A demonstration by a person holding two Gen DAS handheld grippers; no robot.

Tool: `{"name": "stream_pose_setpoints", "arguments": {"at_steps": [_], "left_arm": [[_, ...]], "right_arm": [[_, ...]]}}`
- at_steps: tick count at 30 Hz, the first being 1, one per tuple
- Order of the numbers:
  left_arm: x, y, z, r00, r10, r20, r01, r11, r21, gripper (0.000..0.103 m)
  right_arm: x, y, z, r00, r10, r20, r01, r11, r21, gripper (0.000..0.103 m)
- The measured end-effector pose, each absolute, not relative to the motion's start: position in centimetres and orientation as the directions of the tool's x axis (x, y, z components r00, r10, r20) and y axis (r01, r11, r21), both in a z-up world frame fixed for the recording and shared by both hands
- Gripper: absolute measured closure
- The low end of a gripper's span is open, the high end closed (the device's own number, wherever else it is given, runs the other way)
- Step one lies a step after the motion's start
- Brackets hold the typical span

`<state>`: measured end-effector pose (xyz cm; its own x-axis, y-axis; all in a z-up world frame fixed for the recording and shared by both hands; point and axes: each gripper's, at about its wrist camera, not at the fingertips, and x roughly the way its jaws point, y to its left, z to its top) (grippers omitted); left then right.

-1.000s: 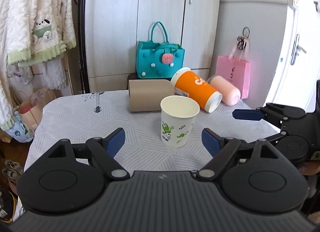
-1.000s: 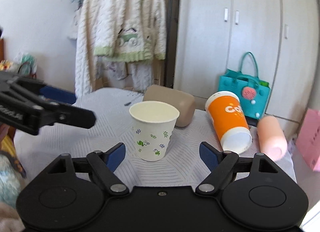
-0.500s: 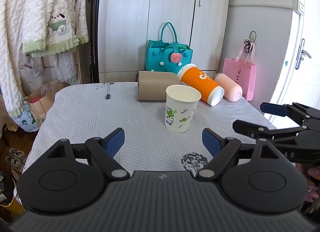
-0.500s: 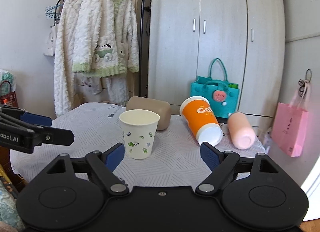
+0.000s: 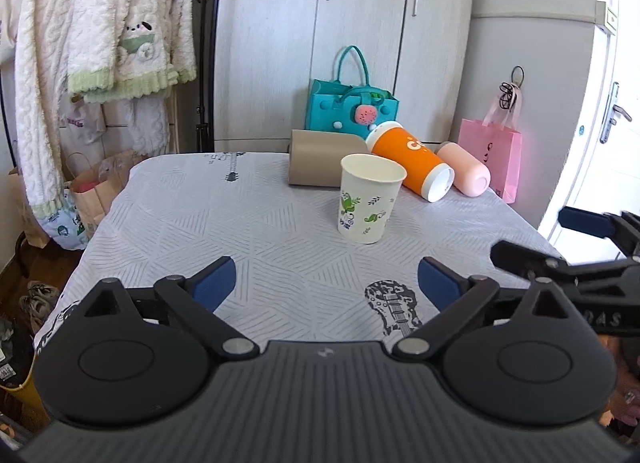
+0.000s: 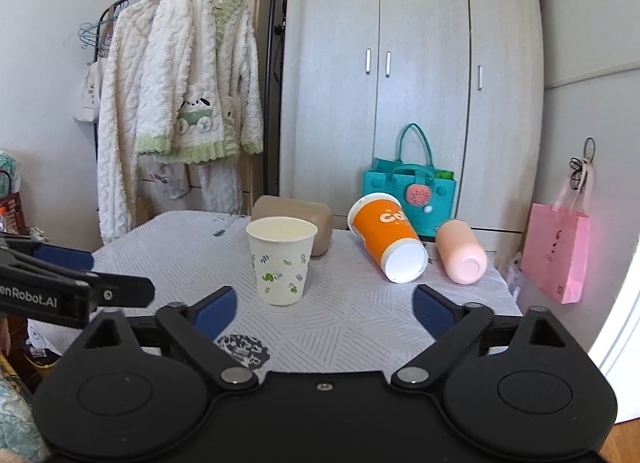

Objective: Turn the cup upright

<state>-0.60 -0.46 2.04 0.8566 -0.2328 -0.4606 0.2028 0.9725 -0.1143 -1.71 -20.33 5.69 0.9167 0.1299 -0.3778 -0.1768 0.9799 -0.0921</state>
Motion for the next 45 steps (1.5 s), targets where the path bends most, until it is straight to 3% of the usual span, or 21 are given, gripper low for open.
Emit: {"name": "stream_pose_setpoints", "arguments": {"at_steps": [13, 19, 28, 32, 45], "left_arm": [[-0.2, 0.4, 0.9, 0.861, -0.19, -0.472, 0.142, 0.98, -0.136, 0.0], [-0.4, -0.1, 0.8, 0.88, -0.065, -0.471, 0.043, 0.997, -0.058, 0.0], [-0.3, -0.6, 0.0, 0.888, -0.034, -0.458, 0.031, 0.999, -0.014, 0.0], [-0.3, -0.9, -0.1, 0.895, -0.034, -0.444, 0.048, 0.999, 0.02, 0.0], [-1.0, -1.0, -1.2, 0.904, -0.103, -0.415, 0.1, 0.995, -0.028, 0.0]], "right_arm": [[-1.5, -19.5, 4.7, 0.919, 0.024, -0.393, -0.072, 0.991, -0.109, 0.0], [-1.5, -19.6, 4.2, 0.913, -0.001, -0.409, -0.043, 0.994, -0.097, 0.0], [-0.9, -19.9, 3.2, 0.901, -0.032, -0.432, -0.009, 0.996, -0.093, 0.0], [-1.0, -20.3, 3.2, 0.904, -0.055, -0.424, 0.021, 0.996, -0.084, 0.0], [-1.9, -20.7, 2.3, 0.921, -0.051, -0.385, 0.04, 0.999, -0.037, 0.0]]}}
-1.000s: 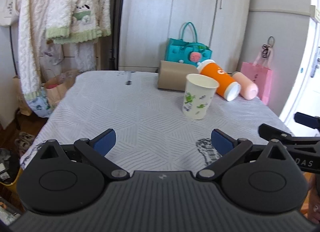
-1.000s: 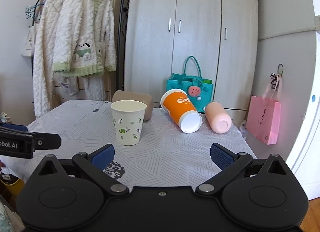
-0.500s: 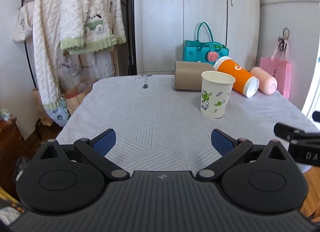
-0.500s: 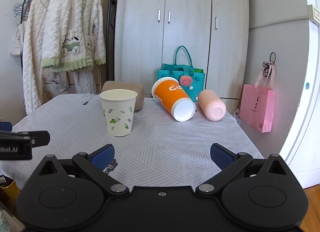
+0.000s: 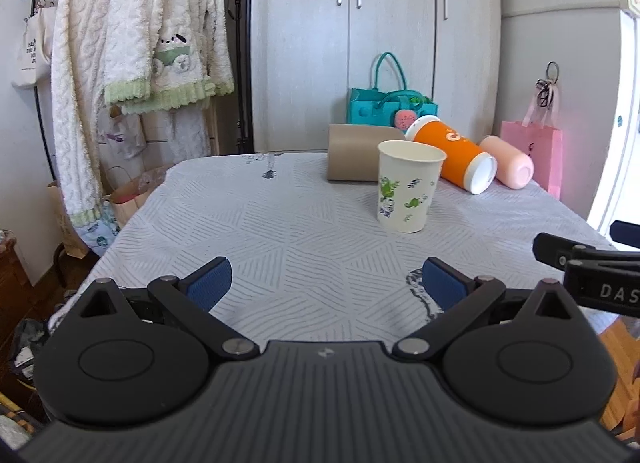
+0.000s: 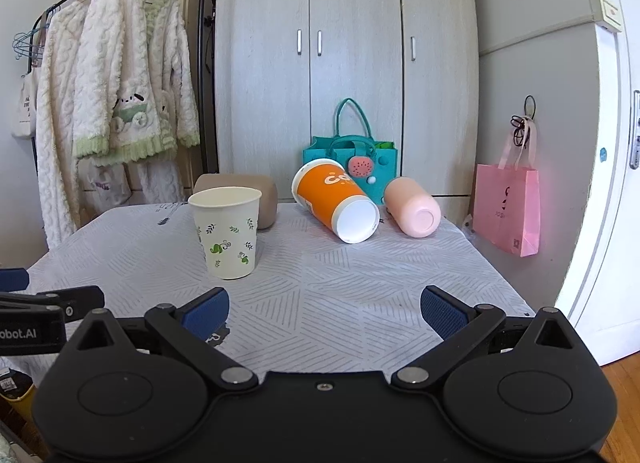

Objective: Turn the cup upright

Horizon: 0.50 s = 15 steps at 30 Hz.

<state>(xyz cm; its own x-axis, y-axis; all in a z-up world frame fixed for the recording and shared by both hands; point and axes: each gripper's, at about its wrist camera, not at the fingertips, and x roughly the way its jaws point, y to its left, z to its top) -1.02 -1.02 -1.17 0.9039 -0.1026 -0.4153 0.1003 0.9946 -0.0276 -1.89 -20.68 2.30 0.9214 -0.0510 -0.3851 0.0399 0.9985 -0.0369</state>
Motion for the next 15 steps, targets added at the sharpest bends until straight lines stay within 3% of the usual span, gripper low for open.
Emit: {"name": "stream_pose_setpoints", "arguments": {"at_steps": [15], "left_arm": [[-1.61, -1.27, -1.03, 0.929, -0.069, -0.363, 0.072, 0.997, -0.006, 0.0]], "right_arm": [[-2.65, -20.44, 2.72, 0.937, -0.073, -0.343, 0.052, 0.996, -0.07, 0.0]]}}
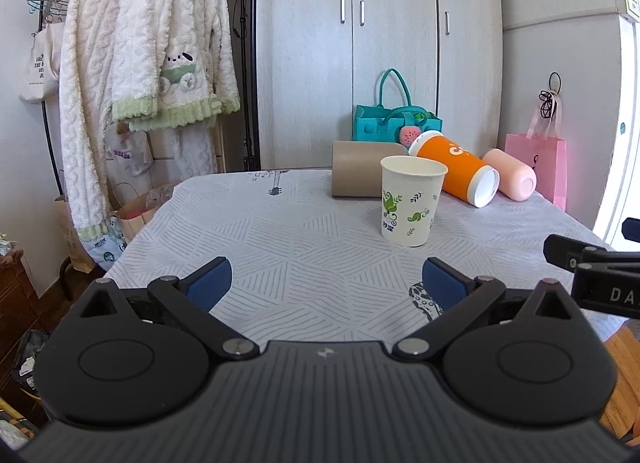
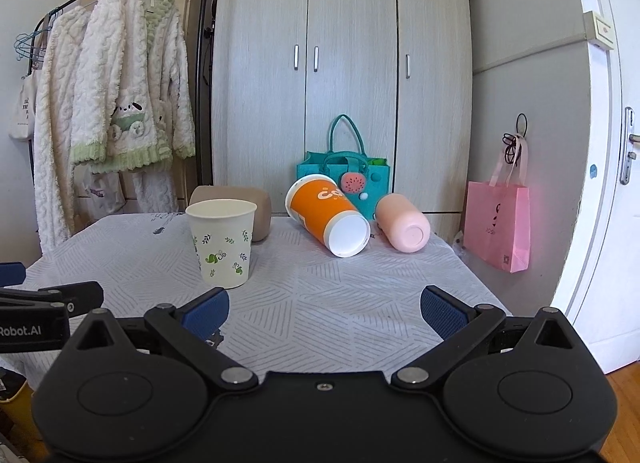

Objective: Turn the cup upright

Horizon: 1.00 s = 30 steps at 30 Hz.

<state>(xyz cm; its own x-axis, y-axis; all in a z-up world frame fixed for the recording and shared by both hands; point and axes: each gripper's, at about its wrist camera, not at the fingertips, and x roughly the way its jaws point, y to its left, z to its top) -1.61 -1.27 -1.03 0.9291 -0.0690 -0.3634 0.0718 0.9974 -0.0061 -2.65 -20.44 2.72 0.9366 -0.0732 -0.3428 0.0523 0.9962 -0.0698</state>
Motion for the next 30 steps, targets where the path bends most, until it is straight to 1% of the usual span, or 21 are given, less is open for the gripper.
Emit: {"name": "stream_pose_setpoints", "arguments": {"at_steps": [13, 17, 23, 30], "left_arm": [[-1.71, -0.73, -0.81, 0.929, -0.061, -0.366, 0.057, 0.998, -0.022, 0.0], [-1.63, -0.66, -0.77, 0.928, -0.041, -0.371, 0.035, 0.999, -0.021, 0.0], [-1.55, -0.58, -0.75, 0.926, -0.05, -0.375, 0.043, 0.999, -0.028, 0.0], [-2.02, -0.72, -0.72, 0.94, -0.032, -0.34, 0.03, 0.999, -0.013, 0.0]], "right_arm": [[-2.79, -20.63, 2.94, 0.939, -0.078, -0.335, 0.053, 0.995, -0.083, 0.0], [-2.84, -20.67, 2.88, 0.938, -0.079, -0.337, 0.054, 0.995, -0.083, 0.0], [-2.83, -20.81, 2.84, 0.938, -0.081, -0.337, 0.055, 0.995, -0.085, 0.0], [-2.79, -20.94, 2.81, 0.938, -0.083, -0.337, 0.056, 0.995, -0.087, 0.0]]}}
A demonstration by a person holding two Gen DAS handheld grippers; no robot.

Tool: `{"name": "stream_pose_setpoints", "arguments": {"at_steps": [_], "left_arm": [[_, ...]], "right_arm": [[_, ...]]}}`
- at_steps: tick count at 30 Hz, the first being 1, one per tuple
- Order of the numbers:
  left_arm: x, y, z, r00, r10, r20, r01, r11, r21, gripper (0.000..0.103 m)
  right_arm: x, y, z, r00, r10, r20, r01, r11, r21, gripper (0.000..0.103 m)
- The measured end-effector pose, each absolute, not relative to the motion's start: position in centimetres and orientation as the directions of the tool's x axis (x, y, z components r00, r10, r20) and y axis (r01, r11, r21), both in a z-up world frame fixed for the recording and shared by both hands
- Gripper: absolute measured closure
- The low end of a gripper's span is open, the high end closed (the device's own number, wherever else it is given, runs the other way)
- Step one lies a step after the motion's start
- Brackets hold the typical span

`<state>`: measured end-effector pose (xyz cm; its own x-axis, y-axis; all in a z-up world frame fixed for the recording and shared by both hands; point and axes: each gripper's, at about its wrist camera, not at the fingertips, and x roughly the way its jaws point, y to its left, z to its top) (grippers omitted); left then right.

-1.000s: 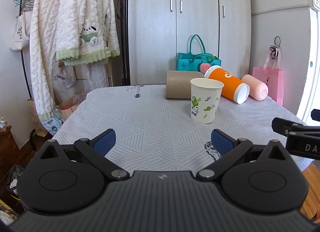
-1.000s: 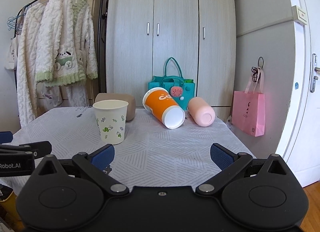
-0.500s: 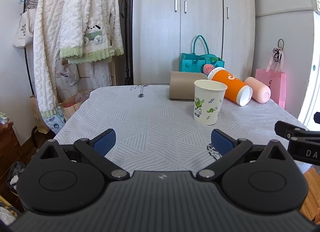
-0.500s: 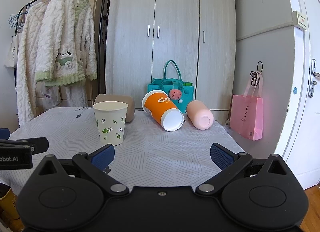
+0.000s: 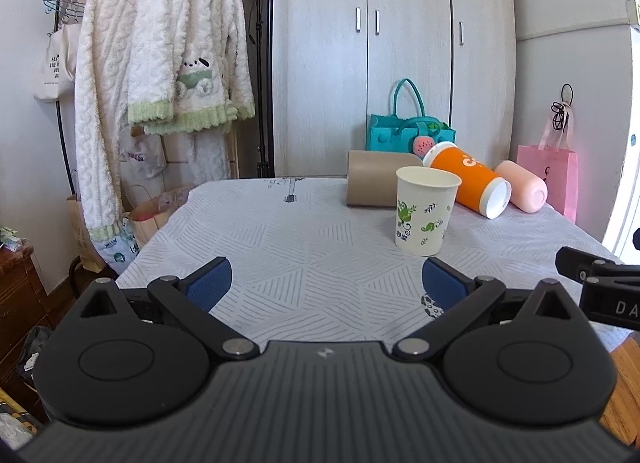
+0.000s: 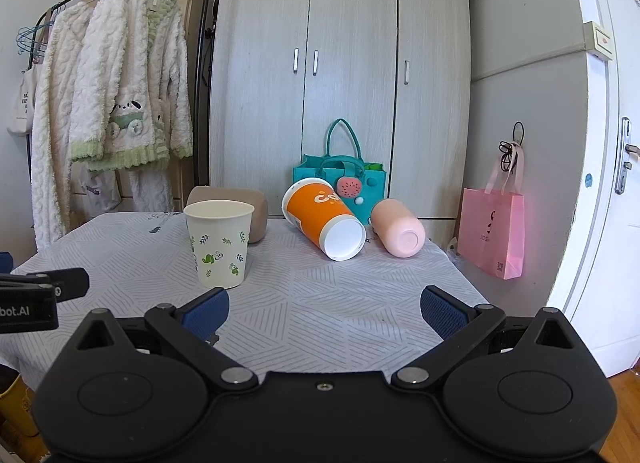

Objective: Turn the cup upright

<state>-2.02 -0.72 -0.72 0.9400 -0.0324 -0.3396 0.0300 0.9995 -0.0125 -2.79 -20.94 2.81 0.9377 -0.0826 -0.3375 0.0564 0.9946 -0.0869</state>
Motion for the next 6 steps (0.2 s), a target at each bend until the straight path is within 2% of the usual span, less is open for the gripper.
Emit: {"name": "stream_pose_setpoints", "arguments": {"at_steps": [6], "left_arm": [[-2.0, -0.94, -0.8, 0.937, -0.031, -0.348, 0.034, 0.999, 0.003, 0.0]], "right_arm": [[-2.57, -21.14, 2.75, 0.937, -0.088, -0.338, 0.062, 0.994, -0.088, 0.0]]}}
